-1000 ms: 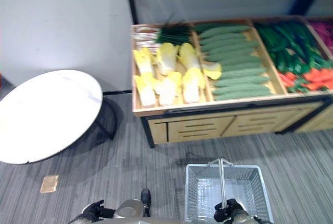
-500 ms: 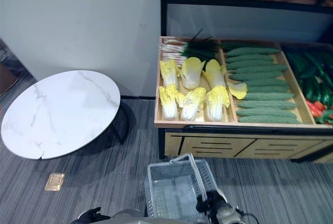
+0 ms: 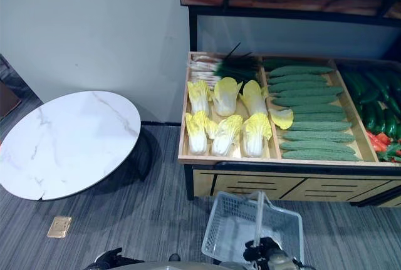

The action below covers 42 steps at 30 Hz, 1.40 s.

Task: Get the vegetables into the basket

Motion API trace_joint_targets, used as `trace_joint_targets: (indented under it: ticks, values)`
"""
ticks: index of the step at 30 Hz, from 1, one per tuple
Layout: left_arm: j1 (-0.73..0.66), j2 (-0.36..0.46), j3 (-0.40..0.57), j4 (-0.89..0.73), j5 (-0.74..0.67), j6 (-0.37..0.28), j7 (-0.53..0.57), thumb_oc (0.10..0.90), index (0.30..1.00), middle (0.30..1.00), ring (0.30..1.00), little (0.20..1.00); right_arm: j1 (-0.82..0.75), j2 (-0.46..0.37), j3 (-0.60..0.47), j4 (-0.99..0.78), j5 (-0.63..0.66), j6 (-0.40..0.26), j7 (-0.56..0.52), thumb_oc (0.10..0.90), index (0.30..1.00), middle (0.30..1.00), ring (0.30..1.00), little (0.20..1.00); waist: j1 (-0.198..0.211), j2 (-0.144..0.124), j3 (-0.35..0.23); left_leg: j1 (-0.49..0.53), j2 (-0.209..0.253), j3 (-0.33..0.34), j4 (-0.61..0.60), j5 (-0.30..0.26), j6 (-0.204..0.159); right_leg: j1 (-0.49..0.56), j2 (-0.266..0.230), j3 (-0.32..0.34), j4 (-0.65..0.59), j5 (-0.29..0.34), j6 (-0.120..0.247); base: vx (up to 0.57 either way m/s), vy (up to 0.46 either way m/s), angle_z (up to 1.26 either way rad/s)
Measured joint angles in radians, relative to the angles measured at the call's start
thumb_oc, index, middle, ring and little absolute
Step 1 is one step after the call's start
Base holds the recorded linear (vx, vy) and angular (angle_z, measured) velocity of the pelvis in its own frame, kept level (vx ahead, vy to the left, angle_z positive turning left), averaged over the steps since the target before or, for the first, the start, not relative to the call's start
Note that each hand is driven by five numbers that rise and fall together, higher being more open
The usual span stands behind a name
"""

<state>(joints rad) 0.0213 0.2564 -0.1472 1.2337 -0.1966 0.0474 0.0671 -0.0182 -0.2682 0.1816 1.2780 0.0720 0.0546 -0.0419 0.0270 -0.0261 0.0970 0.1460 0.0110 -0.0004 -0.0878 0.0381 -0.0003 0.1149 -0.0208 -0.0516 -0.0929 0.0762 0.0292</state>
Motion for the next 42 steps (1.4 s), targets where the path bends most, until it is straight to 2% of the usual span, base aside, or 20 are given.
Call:
trace_joint_targets:
  ticks: [4,7,9,11,13,16,20,23,27,32,33,34,38,42]
  values:
    - [0.004,-0.004,0.038,0.003,-0.002,0.004,0.0,0.9,1.0,1.0,1.0,1.0,0.028,-0.048,-0.023,0.012,0.015,0.008,-0.004,0.4,0.3,0.3,0.3,0.3,0.001,-0.004,-0.012,0.003,0.013,-0.002,0.0,-0.002,-0.015,0.006,0.013,-0.005,0.0,-0.009,-0.005,0.0,-0.089,0.02]
    - [0.006,0.004,0.032,-0.022,-0.023,0.016,-0.005,0.9,1.0,1.0,1.0,1.0,0.028,-0.109,-0.052,0.047,0.016,0.021,0.008,0.4,0.3,0.3,0.3,0.3,0.003,-0.005,-0.016,-0.01,0.014,-0.011,0.0,-0.004,-0.027,-0.007,0.014,-0.006,0.001,-0.009,-0.004,-0.05,-0.058,0.06]
    - [0.033,0.018,0.023,-0.119,-0.059,0.031,-0.015,0.9,1.0,1.0,1.0,1.0,0.03,-0.151,-0.081,0.058,0.016,0.024,0.028,0.4,0.3,0.3,0.3,0.3,0.005,-0.005,-0.015,-0.025,0.013,-0.015,0.0,0.002,-0.026,-0.018,0.012,-0.009,0.004,-0.007,-0.004,-0.03,-0.018,0.08]
    - [0.06,0.037,0.001,-0.236,-0.087,0.02,-0.026,0.9,1.0,1.0,1.0,1.0,0.033,-0.197,-0.105,0.085,0.014,0.029,0.017,0.4,0.3,0.3,0.3,0.3,0.008,-0.004,-0.015,-0.032,0.01,-0.022,0.0,0.009,-0.026,-0.024,0.009,-0.019,0.002,-0.003,-0.001,-0.05,-0.005,0.11]
    - [0.131,0.07,-0.042,-0.425,-0.118,0.013,-0.038,0.9,1.0,1.0,1.0,1.0,0.034,-0.251,-0.18,0.105,0.014,0.032,0.039,0.4,0.3,0.3,0.3,0.3,0.009,-0.001,-0.006,-0.033,0.008,-0.022,-0.002,0.008,-0.026,-0.024,0.007,-0.017,0.0,-0.002,-0.001,-0.02,0.002,0.0]
    - [0.15,0.075,-0.055,-0.489,-0.137,0.004,-0.065,0.9,1.0,1.0,1.0,1.0,0.051,-0.309,-0.201,0.101,0.011,0.033,0.039,0.4,0.3,0.3,0.3,0.3,0.009,0.012,0.005,-0.033,0.005,-0.02,-0.005,0.003,-0.017,-0.027,0.004,-0.015,0.0,-0.002,0.0,0.0,0.0,-0.02]
    - [0.149,0.072,-0.056,-0.474,-0.138,0.013,-0.076,0.9,1.0,1.0,1.0,1.0,0.054,-0.311,-0.201,0.104,0.008,0.037,0.044,0.4,0.3,0.3,0.3,0.3,0.0,0.02,0.024,-0.033,0.007,-0.019,-0.003,0.007,-0.022,-0.025,0.005,-0.015,0.0,-0.001,0.001,0.0,0.0,-0.01]
    - [0.15,0.052,-0.056,-0.443,-0.138,0.022,-0.07,0.9,1.0,1.0,1.0,1.0,0.046,-0.312,-0.199,0.106,-0.022,0.043,0.048,0.4,0.3,0.3,0.3,0.3,0.0,0.03,0.027,-0.029,0.006,-0.015,0.0,0.011,-0.013,-0.024,0.004,-0.013,0.0,-0.001,0.001,0.02,-0.009,-0.02]
    - [0.178,0.055,-0.059,-0.512,-0.139,0.038,-0.081,0.9,1.0,1.0,1.0,1.0,0.03,-0.313,-0.201,0.118,-0.044,0.042,0.054,0.4,0.3,0.3,0.3,0.3,0.006,0.031,0.028,-0.03,0.005,-0.018,0.0,0.011,-0.012,-0.023,0.004,-0.014,0.0,-0.003,0.002,0.0,0.002,0.02]
    - [0.257,0.121,-0.056,-0.791,-0.154,0.061,-0.091,0.9,1.0,1.0,1.0,1.0,0.032,-0.321,-0.237,0.111,-0.058,0.039,0.056,0.4,0.3,0.3,0.3,0.3,0.012,0.035,0.032,-0.028,0.006,-0.019,-0.001,0.008,-0.016,-0.022,0.004,-0.014,0.0,-0.003,0.001,0.0,0.0,0.0]
    - [0.316,0.176,-0.023,-1.023,-0.182,0.07,-0.088,0.9,1.0,1.0,1.0,1.0,0.041,-0.321,-0.254,0.096,-0.058,0.036,0.055,0.4,0.3,0.3,0.3,0.3,0.014,0.034,0.05,-0.024,0.006,-0.019,-0.005,0.003,-0.02,-0.019,0.004,-0.015,0.0,-0.004,0.001,0.0,0.0,0.0]
    - [0.322,0.191,-0.001,-1.097,-0.199,0.043,-0.086,0.9,1.0,1.0,1.0,1.0,0.047,-0.322,-0.256,0.088,-0.057,0.032,0.052,0.4,0.3,0.3,0.3,0.3,0.018,0.037,0.05,-0.024,0.006,-0.021,-0.003,0.006,-0.02,-0.015,0.004,-0.016,0.0,-0.003,0.002,0.02,-0.01,0.04]
    - [0.277,0.194,0.11,-1.295,-0.239,0.025,-0.043,0.9,1.0,1.0,1.0,1.0,0.06,-0.306,-0.253,0.087,-0.057,0.032,0.053,0.4,0.3,0.3,0.3,0.3,0.023,0.044,0.046,-0.008,0.005,-0.021,-0.005,0.002,-0.017,0.001,0.003,-0.016,0.0,-0.006,0.003,0.0,0.0,0.0]
    - [0.225,0.189,0.125,-1.351,-0.255,0.005,-0.025,0.9,1.0,1.0,1.0,1.0,0.067,-0.3,-0.234,0.08,-0.056,0.043,0.059,0.4,0.3,0.3,0.3,0.3,0.023,0.05,0.043,0.001,0.005,-0.018,-0.003,0.003,-0.012,0.009,0.003,-0.013,0.0,-0.009,0.005,0.0,0.003,-0.02]
